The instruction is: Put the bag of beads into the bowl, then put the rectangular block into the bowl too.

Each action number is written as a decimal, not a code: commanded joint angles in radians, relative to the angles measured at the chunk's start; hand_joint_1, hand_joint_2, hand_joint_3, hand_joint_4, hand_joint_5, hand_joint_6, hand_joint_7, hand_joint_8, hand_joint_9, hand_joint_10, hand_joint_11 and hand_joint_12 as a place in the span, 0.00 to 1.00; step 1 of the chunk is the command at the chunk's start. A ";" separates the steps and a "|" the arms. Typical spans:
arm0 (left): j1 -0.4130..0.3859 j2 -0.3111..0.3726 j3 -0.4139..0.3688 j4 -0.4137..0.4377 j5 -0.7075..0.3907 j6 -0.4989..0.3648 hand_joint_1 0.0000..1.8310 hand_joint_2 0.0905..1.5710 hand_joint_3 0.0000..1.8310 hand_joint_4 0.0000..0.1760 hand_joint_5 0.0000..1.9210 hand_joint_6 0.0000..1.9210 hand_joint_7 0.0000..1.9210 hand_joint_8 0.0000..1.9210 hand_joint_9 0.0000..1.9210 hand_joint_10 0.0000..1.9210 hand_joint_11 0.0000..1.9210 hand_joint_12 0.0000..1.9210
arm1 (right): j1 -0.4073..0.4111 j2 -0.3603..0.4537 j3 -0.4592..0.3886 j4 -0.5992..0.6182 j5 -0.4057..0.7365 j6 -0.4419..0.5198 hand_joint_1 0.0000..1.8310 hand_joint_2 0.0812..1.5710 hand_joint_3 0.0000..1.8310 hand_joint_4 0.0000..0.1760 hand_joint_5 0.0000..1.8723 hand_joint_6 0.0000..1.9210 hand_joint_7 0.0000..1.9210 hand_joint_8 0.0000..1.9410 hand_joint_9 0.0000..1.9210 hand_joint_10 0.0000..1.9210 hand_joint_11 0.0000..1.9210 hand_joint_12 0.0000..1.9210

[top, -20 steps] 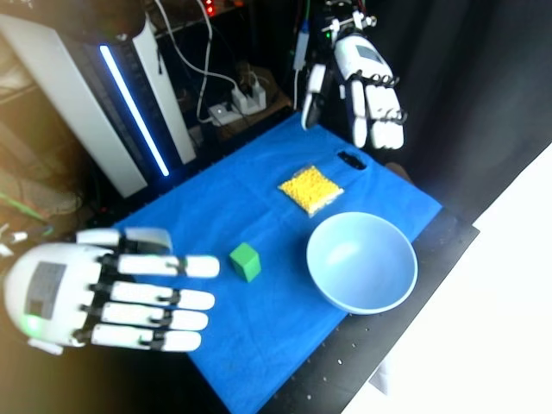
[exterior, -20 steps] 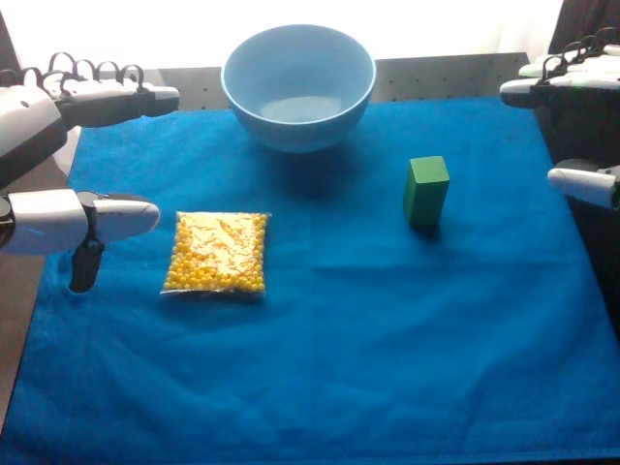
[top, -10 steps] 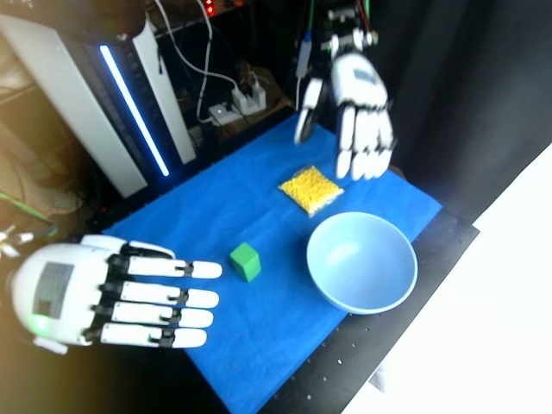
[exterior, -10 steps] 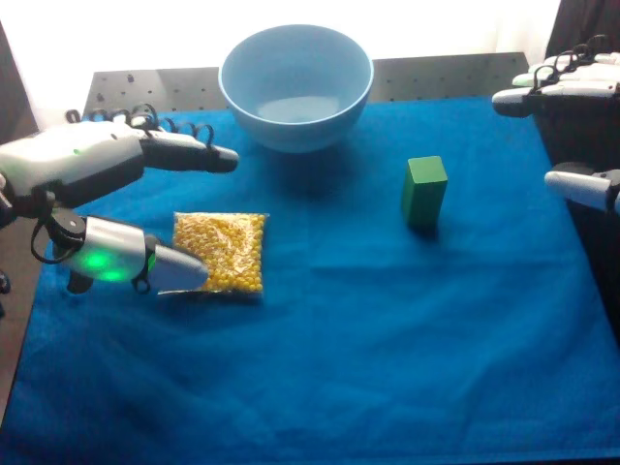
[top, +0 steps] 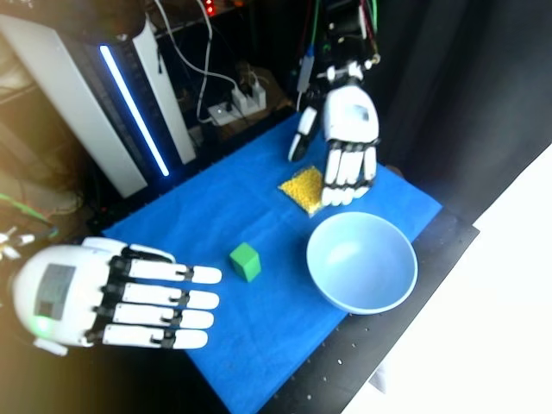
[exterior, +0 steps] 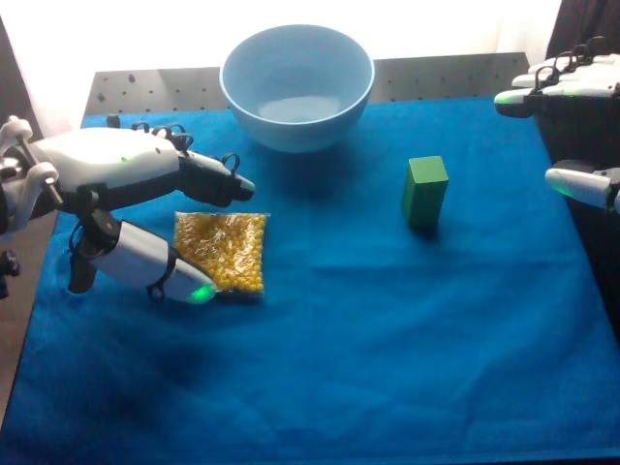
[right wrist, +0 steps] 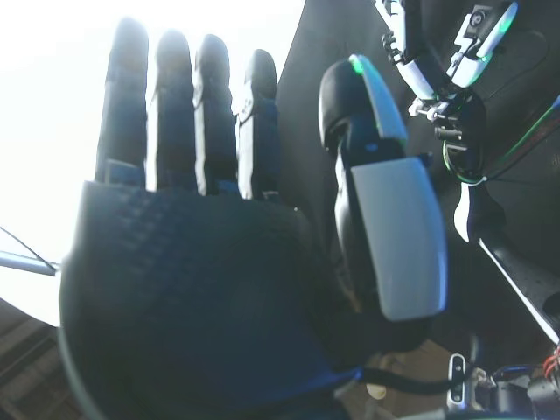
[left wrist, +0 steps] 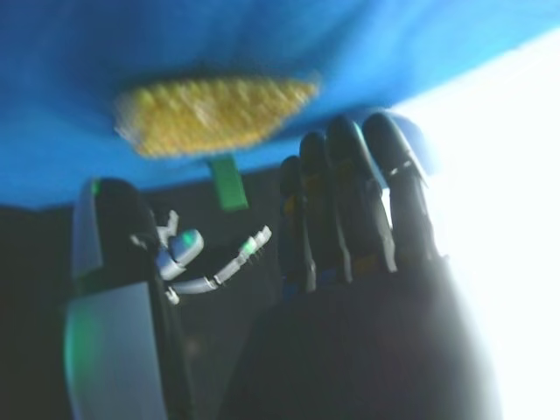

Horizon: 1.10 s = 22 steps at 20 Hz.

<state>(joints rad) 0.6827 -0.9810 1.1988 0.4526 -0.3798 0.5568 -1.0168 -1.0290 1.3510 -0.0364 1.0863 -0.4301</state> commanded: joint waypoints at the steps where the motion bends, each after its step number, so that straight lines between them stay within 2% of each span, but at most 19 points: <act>1: -0.015 -0.004 0.006 -0.002 -0.061 -0.003 0.40 0.57 0.00 0.07 0.22 0.00 0.31 0.00 0.30 0.01 0.00 0.69 | 0.014 -0.001 0.006 0.032 0.117 0.004 0.47 0.84 0.00 0.26 0.26 0.00 0.21 0.00 0.17 0.00 0.10 0.12; 2: -0.023 -0.010 0.007 0.019 -0.042 -0.003 0.43 0.57 0.00 0.17 0.23 0.00 0.31 0.00 0.29 0.01 0.00 0.68 | 0.014 -0.001 0.006 0.032 0.117 0.004 0.47 0.84 0.00 0.25 0.26 0.00 0.21 0.00 0.17 0.00 0.09 0.12; 3: -0.028 -0.014 0.007 0.034 -0.029 -0.003 0.45 0.58 0.00 0.00 0.27 0.00 0.34 0.01 0.33 0.02 0.02 0.73 | 0.014 -0.001 0.005 0.032 0.117 0.004 0.48 0.83 0.00 0.24 0.27 0.00 0.22 0.00 0.17 0.00 0.09 0.13; 5: -0.033 -0.021 0.008 0.056 -0.009 -0.003 0.52 0.59 0.00 0.00 0.31 0.00 0.41 0.02 0.38 0.04 0.03 0.75 | 0.014 -0.001 0.005 0.032 0.117 0.004 0.48 0.84 0.00 0.19 0.27 0.00 0.22 0.00 0.17 0.00 0.09 0.13; 6: -0.035 -0.023 0.008 0.065 -0.001 -0.003 0.64 0.60 0.00 0.00 0.40 0.01 0.49 0.17 0.33 0.38 0.05 0.83 | 0.014 -0.001 0.005 0.032 0.117 0.004 0.49 0.84 0.00 0.23 0.27 0.00 0.22 0.00 0.18 0.00 0.10 0.13; 7: -0.036 -0.023 0.008 0.065 0.000 -0.003 0.64 0.60 0.00 0.00 0.40 0.01 0.49 0.17 0.33 0.38 0.05 0.83 | 0.014 -0.001 0.005 0.032 0.117 0.004 0.49 0.84 0.00 0.23 0.27 0.00 0.22 0.00 0.18 0.00 0.10 0.13; 8: -0.036 -0.023 0.008 0.065 0.002 -0.003 0.72 0.66 0.00 0.00 0.45 0.01 0.49 0.49 0.30 0.55 0.06 0.88 | 0.014 -0.001 0.005 0.032 0.117 0.004 0.50 0.83 0.00 0.24 0.27 0.00 0.23 0.00 0.18 0.00 0.10 0.14; 9: -0.036 -0.023 0.010 0.065 0.003 -0.003 0.72 0.66 0.00 0.00 0.45 0.01 0.49 0.49 0.30 0.55 0.06 0.88 | 0.014 -0.001 0.005 0.032 0.117 0.004 0.50 0.83 0.00 0.24 0.27 0.00 0.23 0.00 0.18 0.00 0.10 0.14; 10: -0.036 -0.023 0.013 0.061 0.002 -0.003 0.67 0.72 0.00 0.00 0.47 0.46 0.47 0.67 0.30 0.63 0.08 0.91 | 0.014 -0.001 0.005 0.032 0.117 0.004 0.51 0.83 0.00 0.21 0.27 0.00 0.23 0.00 0.18 0.00 0.10 0.14; 12: -0.045 -0.018 0.019 0.040 -0.021 -0.003 0.67 0.72 0.00 0.00 0.47 0.47 0.46 0.70 0.29 0.66 0.08 0.92 | 0.014 -0.001 0.005 0.032 0.117 0.004 0.50 0.83 0.00 0.22 0.27 0.00 0.23 0.00 0.18 0.00 0.10 0.15; 13: -0.057 -0.009 0.017 0.030 -0.043 -0.003 0.68 0.70 0.00 0.00 0.51 0.44 0.49 0.64 0.36 0.68 0.21 0.93 | 0.014 -0.001 0.005 0.032 0.117 0.004 0.50 0.83 0.00 0.24 0.27 0.00 0.23 0.00 0.19 0.00 0.11 0.15; 14: -0.069 0.005 0.011 0.024 -0.065 -0.003 0.68 0.69 0.00 0.00 0.53 0.42 0.51 0.62 0.38 0.68 0.25 0.93 | 0.014 -0.001 0.005 0.032 0.117 0.004 0.50 0.83 0.00 0.24 0.27 0.00 0.23 0.00 0.19 0.00 0.11 0.15; 15: -0.084 0.022 0.000 0.024 -0.088 -0.003 0.70 0.67 0.00 0.00 0.56 0.35 0.55 0.57 0.49 0.68 0.43 0.90 | 0.014 -0.001 0.005 0.032 0.117 0.004 0.50 0.83 0.00 0.24 0.27 0.00 0.23 0.00 0.19 0.00 0.11 0.15; 16: -0.103 0.047 -0.015 0.024 -0.119 -0.004 0.70 0.66 0.00 0.00 0.57 0.31 0.57 0.55 0.52 0.67 0.47 0.87 | 0.014 -0.001 0.005 0.032 0.117 0.004 0.50 0.83 0.00 0.23 0.27 0.00 0.23 0.00 0.19 0.00 0.11 0.15; 18: -0.137 0.085 -0.040 0.027 -0.162 -0.004 0.70 0.64 0.00 0.00 0.59 0.30 0.62 0.42 0.56 0.55 0.48 0.82 | 0.014 -0.001 0.005 0.032 0.117 0.004 0.49 0.83 0.00 0.29 0.27 0.00 0.24 0.00 0.19 0.00 0.11 0.15; 19: -0.163 0.106 -0.050 0.034 -0.181 -0.004 0.70 0.64 0.00 0.00 0.61 0.28 0.60 0.47 0.53 0.53 0.43 0.81 | 0.014 -0.001 0.005 0.032 0.117 0.004 0.46 0.84 0.00 0.34 0.27 0.00 0.23 0.00 0.19 0.00 0.11 0.15; 20: -0.198 0.124 -0.057 0.045 -0.196 -0.004 0.70 0.64 0.00 0.00 0.60 0.28 0.60 0.48 0.53 0.53 0.42 0.80 | 0.014 -0.001 0.005 0.032 0.117 0.004 0.46 0.85 0.00 0.31 0.26 0.00 0.23 0.00 0.18 0.00 0.10 0.15; 21: -0.232 0.130 -0.057 0.058 -0.200 -0.004 0.70 0.66 0.00 0.00 0.59 0.30 0.56 0.55 0.48 0.59 0.38 0.84 | 0.014 -0.001 0.005 0.032 0.117 0.004 0.46 0.85 0.00 0.24 0.27 0.00 0.23 0.00 0.18 0.00 0.10 0.15; 22: -0.266 0.132 -0.054 0.075 -0.197 -0.003 0.70 0.66 0.00 0.00 0.58 0.29 0.55 0.57 0.49 0.61 0.41 0.85 | 0.014 -0.001 0.005 0.032 0.117 0.004 0.46 0.85 0.00 0.22 0.27 0.00 0.23 0.00 0.18 0.00 0.10 0.15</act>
<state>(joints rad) 0.4046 -0.8497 1.1477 0.5621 -0.4591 0.5533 -1.0168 -1.0294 1.3510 -0.0376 1.0863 -0.4294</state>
